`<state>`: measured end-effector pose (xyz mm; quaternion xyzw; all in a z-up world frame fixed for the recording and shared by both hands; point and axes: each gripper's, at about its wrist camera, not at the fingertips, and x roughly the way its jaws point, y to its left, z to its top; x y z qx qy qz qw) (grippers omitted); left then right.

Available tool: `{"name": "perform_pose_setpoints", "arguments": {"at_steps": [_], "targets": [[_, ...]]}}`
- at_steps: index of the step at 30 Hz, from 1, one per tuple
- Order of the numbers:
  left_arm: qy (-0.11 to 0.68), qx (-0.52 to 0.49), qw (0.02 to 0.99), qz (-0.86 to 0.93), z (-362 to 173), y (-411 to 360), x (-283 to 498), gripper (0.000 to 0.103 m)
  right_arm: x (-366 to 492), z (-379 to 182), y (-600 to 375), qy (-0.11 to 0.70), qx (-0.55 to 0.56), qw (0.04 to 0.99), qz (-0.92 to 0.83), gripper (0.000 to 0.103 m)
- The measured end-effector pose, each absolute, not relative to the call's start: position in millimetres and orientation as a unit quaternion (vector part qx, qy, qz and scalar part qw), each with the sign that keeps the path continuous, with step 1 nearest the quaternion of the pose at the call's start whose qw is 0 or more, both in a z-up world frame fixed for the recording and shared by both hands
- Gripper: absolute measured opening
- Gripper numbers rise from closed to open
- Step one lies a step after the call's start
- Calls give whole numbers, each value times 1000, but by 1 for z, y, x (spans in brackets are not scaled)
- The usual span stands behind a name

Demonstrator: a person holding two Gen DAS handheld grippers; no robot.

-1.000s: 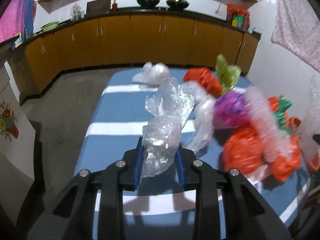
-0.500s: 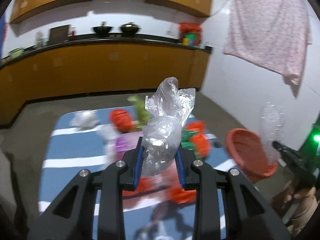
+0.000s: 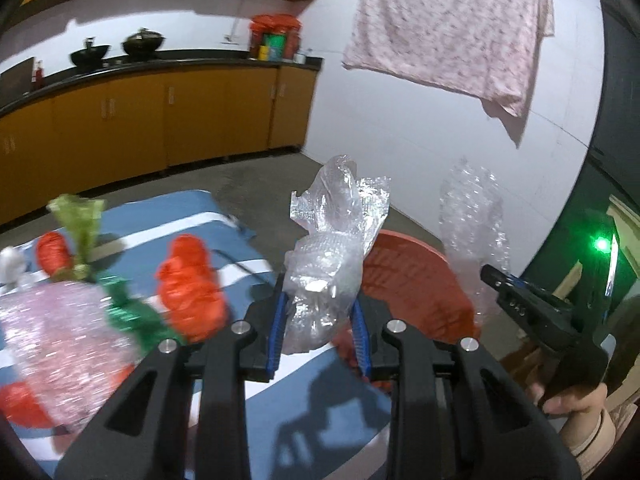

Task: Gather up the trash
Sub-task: 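Carry both held items over the red basket and open both tools to drop them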

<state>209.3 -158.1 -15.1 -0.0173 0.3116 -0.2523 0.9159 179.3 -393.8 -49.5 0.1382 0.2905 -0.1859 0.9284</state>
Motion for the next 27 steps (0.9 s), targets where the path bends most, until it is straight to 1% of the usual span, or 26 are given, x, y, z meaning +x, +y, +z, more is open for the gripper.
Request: {"name": "perform_pose_setpoints", "arguments": {"at_steps": [8,17,21,22,23,24,26,27], "targets": [[336,0,898,-284,-43,-219,243,29,193,-65,-426,299,195,914,-192,13],[362,4,883,-298,-73,-246,267,30,201,-76,-438,303,218,909,-185,13],[366,5,880,-304,-76,-256,273,33,202,-80,-438,301,227,911,-167,14],[367,4,879,-304,-77,-257,274,35,202,-80,-441,301,230,911,-163,17],[368,3,879,-304,-79,-256,276,41,202,-79,-444,299,233,911,-159,28],[370,0,879,-302,-80,-255,277,46,200,-79,-445,295,234,913,-159,45],[372,-3,879,-299,-81,-253,278,50,196,-79,-448,286,237,914,-162,59],[374,-5,879,-296,-82,-252,280,52,193,-79,-449,284,238,914,-163,59]]}}
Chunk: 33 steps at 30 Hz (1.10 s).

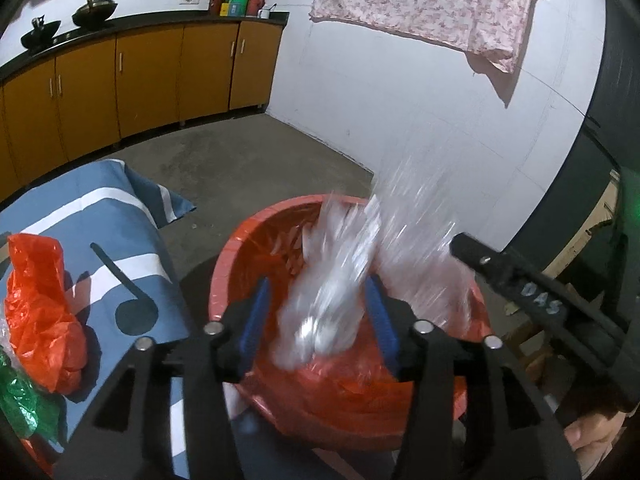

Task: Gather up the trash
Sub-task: 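Carry both held items over the red basket and open both tools to drop them, then grasp red bag with right tool while left tool reaches toward the green bag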

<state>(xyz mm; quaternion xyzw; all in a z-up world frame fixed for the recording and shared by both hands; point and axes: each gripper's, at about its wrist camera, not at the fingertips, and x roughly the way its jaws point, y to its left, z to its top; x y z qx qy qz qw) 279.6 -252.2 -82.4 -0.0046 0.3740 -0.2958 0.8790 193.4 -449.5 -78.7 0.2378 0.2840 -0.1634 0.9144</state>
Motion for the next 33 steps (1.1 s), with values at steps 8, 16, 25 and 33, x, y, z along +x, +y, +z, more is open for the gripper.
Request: {"name": "perform_pose_setpoints", "arguments": {"at_steps": [8,16,25,33], "targets": [[378,-16,883,-277,-80,-232,275,65,174,-72,-447,275,221,918,-178,70],[328,-15,916,-232,-40,-181,235,85,164,-54,-425,253,161,933,-199,95],[272,-7,953,-135,-6,-91,182,87,165,-39,-358,245,94,954,-142,95],[255,-2,967,-17,-6,-1,157,87,185,-43,-297,263,83,960,-55,95]]}}
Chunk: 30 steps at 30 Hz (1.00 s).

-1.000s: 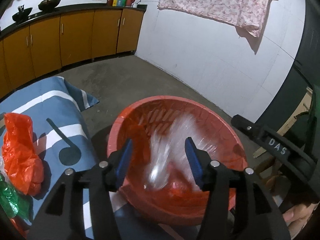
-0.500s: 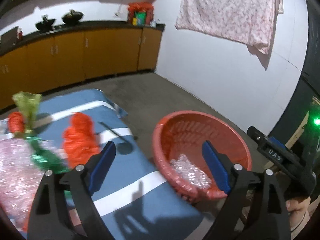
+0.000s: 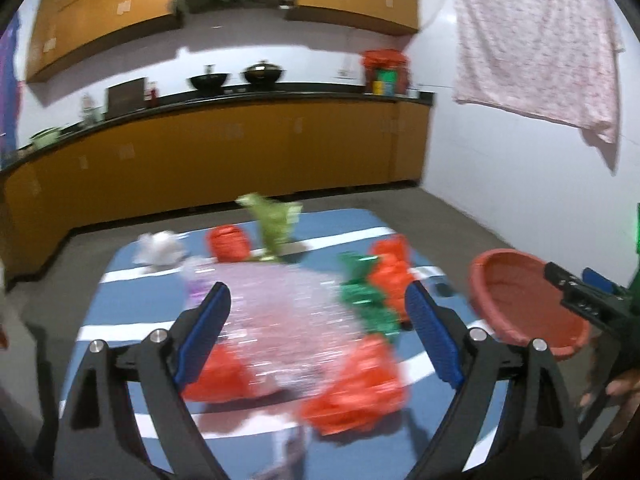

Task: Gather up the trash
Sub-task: 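Grasp red bag with right tool while left tool reaches toward the green bag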

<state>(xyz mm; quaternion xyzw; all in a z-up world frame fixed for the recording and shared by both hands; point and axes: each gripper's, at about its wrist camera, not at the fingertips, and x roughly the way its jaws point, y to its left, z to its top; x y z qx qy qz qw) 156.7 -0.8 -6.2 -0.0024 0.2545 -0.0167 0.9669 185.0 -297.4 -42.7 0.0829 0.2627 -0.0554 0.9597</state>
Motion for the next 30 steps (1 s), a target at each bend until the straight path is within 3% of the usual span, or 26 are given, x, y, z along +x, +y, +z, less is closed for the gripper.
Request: {"name": "perform_pose_setpoints", "arguments": {"at_steps": [7,12,23,28,30], "targets": [[271,-32,962,29,-17,53,158,87,199,-50,-249,279,67,958,-5,89],[281,-49,958,31,-24,67,166,87,231,-57,-223,304,70,950,31,78],[283,-53,957,38,-29,79,177,87,291,-85,-185,352,54,932,64,77],[285,-58,956,38,-32,82,179,87,296,-101,-182,379,45,921,80,67],[286,-59,956,37,-33,82,180,87,295,-104,-182,386,42,917,88,53]]}}
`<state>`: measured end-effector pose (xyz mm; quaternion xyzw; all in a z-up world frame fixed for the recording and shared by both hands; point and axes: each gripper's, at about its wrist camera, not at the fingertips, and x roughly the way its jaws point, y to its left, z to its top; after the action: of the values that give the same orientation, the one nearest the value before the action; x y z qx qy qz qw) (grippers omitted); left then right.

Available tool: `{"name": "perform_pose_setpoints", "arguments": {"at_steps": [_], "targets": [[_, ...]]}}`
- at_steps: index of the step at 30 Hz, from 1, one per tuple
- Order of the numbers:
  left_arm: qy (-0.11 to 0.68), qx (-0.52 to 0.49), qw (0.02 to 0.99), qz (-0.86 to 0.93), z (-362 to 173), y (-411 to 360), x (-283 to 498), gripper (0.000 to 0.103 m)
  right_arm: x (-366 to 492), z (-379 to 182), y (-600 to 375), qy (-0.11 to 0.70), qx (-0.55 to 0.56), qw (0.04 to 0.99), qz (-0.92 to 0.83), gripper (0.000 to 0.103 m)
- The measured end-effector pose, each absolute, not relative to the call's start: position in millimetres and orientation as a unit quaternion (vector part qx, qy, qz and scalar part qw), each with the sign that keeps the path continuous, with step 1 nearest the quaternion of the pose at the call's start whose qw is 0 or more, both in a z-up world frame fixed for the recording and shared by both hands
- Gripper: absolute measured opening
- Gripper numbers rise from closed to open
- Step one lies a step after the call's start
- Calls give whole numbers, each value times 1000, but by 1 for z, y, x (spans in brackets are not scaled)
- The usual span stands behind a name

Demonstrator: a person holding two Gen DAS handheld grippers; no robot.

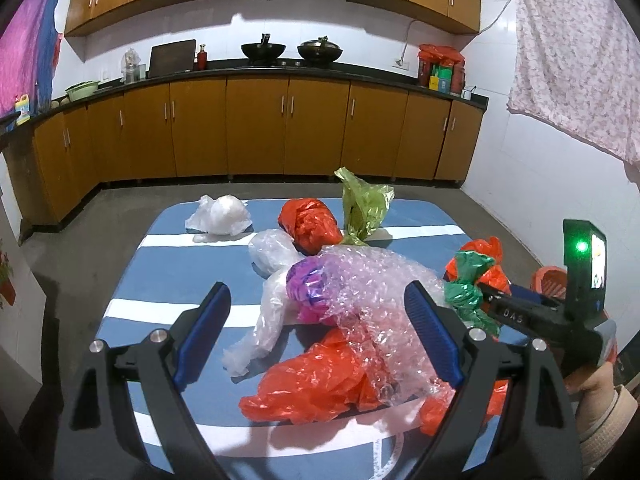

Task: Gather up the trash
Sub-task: 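Grasp red bag with right tool while left tool reaches toward the green bag, then grasp green bag with left tool while right tool carries red bag to basket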

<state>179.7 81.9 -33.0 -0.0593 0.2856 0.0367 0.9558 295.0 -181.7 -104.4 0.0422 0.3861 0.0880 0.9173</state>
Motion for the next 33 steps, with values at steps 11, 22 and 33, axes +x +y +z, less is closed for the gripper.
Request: {"name": "perform_pose_setpoints", "arguments": {"at_steps": [11,22,33], "targets": [[277,-59,959,7,-26,62,182,86,264,-92,-207,361,55,927,86,41],[320,-51,944,-66,-33,-10,231,82,226,-65,-255,318,64,945,36,41],[404,-39,911,-73,-70,-53,283,44,209,-69,-293,327,82,941,8,41]]}}
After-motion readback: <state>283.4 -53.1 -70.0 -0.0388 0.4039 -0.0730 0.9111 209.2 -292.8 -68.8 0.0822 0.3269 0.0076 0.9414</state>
